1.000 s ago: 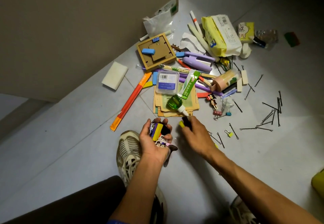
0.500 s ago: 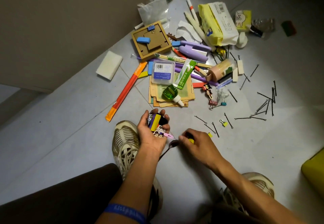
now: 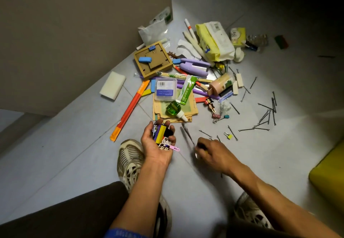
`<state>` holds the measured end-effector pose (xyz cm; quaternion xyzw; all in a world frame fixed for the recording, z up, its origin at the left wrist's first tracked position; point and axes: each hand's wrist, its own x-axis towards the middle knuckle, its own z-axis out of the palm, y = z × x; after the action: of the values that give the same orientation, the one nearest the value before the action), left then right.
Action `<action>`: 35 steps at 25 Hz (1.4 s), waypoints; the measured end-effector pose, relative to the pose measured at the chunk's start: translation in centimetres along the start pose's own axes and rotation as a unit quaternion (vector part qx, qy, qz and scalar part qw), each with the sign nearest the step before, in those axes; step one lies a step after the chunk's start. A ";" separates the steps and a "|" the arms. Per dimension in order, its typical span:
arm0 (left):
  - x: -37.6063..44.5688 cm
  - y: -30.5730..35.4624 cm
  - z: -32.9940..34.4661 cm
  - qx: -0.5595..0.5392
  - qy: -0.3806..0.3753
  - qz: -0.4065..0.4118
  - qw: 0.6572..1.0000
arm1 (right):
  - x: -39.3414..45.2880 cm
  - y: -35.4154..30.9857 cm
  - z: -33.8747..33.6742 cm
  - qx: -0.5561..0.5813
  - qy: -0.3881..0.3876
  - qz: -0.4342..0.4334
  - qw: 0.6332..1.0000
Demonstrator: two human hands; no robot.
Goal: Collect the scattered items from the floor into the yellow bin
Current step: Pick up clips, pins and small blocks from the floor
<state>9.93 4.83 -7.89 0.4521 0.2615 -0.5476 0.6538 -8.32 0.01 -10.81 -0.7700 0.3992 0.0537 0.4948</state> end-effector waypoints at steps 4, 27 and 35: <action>-4.3 -4.2 6.2 0.085 -0.089 -0.042 0.991 | -8.0 -1.3 -7.2 0.417 0.187 0.072 0.887; -8.4 -18.8 7.6 0.561 -0.045 0.040 0.826 | -18.1 2.3 -10.8 0.481 0.326 0.186 0.792; 1.3 -11.3 0.1 0.834 -0.008 0.253 0.490 | -8.4 5.4 1.5 -0.097 0.124 0.174 0.972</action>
<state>-0.51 4.20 -12.33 0.8286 -0.4480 -0.3251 0.0837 -17.16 4.85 -11.44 -0.7338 0.5781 0.0818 0.3473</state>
